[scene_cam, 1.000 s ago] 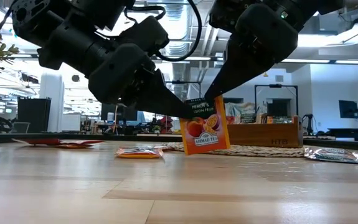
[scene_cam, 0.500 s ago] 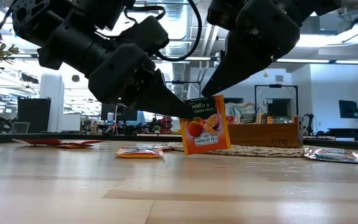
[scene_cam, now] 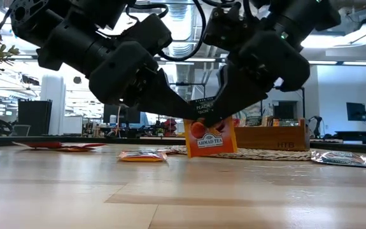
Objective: Pick & Place Tea
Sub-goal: Put the orange tea bag into the right section of the wooden organizer, then put the brown tea bag into the middle section of the wooden organizer
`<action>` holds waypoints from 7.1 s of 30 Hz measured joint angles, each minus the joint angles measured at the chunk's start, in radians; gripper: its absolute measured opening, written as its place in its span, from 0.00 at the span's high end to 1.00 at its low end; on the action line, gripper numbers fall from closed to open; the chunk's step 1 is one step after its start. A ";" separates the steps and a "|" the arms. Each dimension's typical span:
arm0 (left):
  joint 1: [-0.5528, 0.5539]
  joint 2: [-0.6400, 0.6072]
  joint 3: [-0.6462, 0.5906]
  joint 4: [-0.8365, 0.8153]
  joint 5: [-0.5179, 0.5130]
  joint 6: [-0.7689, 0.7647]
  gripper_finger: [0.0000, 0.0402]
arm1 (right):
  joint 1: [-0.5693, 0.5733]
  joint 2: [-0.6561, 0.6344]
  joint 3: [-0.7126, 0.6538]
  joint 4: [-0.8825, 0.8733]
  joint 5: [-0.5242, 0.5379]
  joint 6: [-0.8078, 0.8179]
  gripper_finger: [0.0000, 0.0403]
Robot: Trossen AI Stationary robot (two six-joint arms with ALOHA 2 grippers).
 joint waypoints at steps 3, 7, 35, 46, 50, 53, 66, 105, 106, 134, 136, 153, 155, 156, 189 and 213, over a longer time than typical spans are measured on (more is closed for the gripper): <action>0.000 -0.001 0.000 0.001 0.000 -0.004 1.00 | 0.000 -0.004 0.002 -0.003 0.003 0.000 0.97; 0.001 -0.002 0.000 0.000 -0.007 -0.007 1.00 | 0.001 -0.009 0.002 -0.010 0.051 0.050 0.99; 0.002 -0.043 0.000 -0.187 -0.155 -0.008 0.72 | -0.122 -0.832 -0.663 -0.164 0.574 0.550 1.00; 0.002 -0.042 0.000 -0.187 -0.154 -0.005 0.72 | -0.172 -0.769 -0.668 -0.149 0.493 0.523 1.00; 0.002 -0.042 0.000 -0.187 -0.154 -0.006 0.72 | -0.172 -0.769 -0.668 -0.152 0.493 0.523 0.95; 0.002 -0.041 0.000 -0.188 -0.154 -0.006 0.72 | -0.172 -0.778 -0.668 -0.154 0.493 0.521 0.85; 0.002 -0.041 0.000 -0.195 -0.154 -0.011 0.72 | -0.052 -0.806 -0.422 -0.307 0.491 0.474 0.50; 0.001 -0.041 0.000 -0.195 -0.154 -0.031 0.72 | 0.092 -0.462 -0.384 -0.436 -0.348 0.793 0.44; 0.001 -0.041 0.000 -0.195 -0.154 -0.031 0.72 | 0.087 -0.464 -0.388 -0.460 -0.348 0.806 0.45; 0.002 -0.041 0.000 -0.186 -0.065 -0.036 0.72 | -0.056 -0.458 -0.504 -0.122 -0.334 0.606 0.64; 0.002 -0.041 0.000 -0.172 -0.041 -0.036 0.72 | -0.054 -0.458 -0.504 -0.066 -0.339 0.605 0.67; 0.002 -0.041 0.000 -0.154 -0.021 -0.031 0.72 | 0.074 -0.420 -0.503 0.075 -0.359 0.498 0.67; 0.002 -0.041 0.000 -0.154 -0.021 -0.031 0.72 | 0.126 -0.389 -0.489 0.081 -0.330 0.372 0.62; 0.002 -0.041 0.000 -0.154 -0.021 -0.031 0.72 | 0.154 -0.370 -0.474 0.072 -0.304 0.316 0.60; 0.002 -0.041 0.000 -0.157 -0.021 -0.028 0.72 | 0.433 -0.032 -0.228 -0.396 0.458 -0.230 0.78; 0.002 -0.041 0.000 -0.122 -0.021 -0.026 0.72 | 0.251 -0.033 -0.227 -0.139 0.625 -0.153 0.99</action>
